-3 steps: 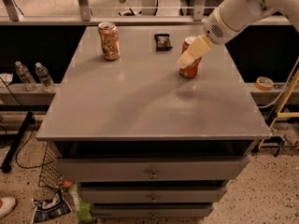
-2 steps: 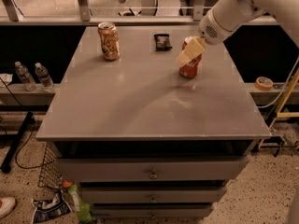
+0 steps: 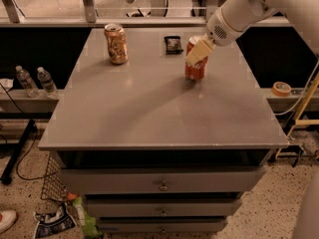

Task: Move coke can near orange can

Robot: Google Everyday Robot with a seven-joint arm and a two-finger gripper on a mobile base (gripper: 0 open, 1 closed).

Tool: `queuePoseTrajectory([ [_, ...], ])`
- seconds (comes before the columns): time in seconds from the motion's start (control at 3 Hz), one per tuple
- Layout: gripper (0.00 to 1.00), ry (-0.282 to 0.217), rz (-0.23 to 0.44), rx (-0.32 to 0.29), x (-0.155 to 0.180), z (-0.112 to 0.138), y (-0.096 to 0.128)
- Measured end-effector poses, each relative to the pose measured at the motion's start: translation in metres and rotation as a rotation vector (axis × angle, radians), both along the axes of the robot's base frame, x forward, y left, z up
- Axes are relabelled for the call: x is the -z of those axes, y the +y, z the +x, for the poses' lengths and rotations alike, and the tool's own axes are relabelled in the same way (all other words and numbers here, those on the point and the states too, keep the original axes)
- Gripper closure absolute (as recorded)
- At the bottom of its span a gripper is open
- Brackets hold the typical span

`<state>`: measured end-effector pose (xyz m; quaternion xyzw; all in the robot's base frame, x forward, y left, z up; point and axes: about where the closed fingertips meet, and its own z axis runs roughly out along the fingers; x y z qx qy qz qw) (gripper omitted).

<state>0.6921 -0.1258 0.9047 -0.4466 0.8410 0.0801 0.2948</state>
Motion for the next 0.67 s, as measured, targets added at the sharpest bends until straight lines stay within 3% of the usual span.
queuePoseTrajectory([
  [0.33,0.88,-0.068,0.039,-0.101,-0.0356,-0.0007,0.0213],
  [0.67,1.0,-0.073,0.038,-0.107,-0.0363,0.0005,0.0223],
])
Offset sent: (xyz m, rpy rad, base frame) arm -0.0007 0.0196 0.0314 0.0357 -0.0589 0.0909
